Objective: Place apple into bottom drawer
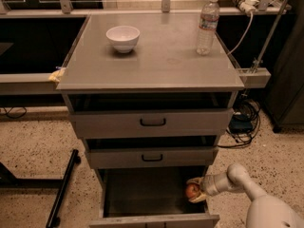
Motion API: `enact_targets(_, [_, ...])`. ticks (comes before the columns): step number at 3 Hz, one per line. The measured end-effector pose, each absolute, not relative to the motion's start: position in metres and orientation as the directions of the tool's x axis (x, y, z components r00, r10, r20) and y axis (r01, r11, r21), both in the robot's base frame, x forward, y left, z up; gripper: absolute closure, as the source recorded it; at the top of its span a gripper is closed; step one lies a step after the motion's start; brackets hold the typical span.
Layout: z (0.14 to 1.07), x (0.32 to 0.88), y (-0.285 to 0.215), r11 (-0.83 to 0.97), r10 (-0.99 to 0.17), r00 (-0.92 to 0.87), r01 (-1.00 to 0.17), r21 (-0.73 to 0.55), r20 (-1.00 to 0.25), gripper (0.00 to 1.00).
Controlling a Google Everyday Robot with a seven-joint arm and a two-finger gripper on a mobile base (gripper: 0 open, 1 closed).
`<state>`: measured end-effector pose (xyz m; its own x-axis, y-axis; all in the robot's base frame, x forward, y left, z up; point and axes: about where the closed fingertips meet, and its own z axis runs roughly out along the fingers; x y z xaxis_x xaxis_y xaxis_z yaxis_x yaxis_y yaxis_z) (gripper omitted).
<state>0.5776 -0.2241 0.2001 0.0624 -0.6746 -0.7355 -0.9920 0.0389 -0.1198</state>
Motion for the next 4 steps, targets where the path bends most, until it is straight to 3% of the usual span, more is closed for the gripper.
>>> enact_targets(4, [0.163, 0.605, -0.198, 0.089, -0.729, 0.047, -0.983, -0.163, -0.683, 1.0])
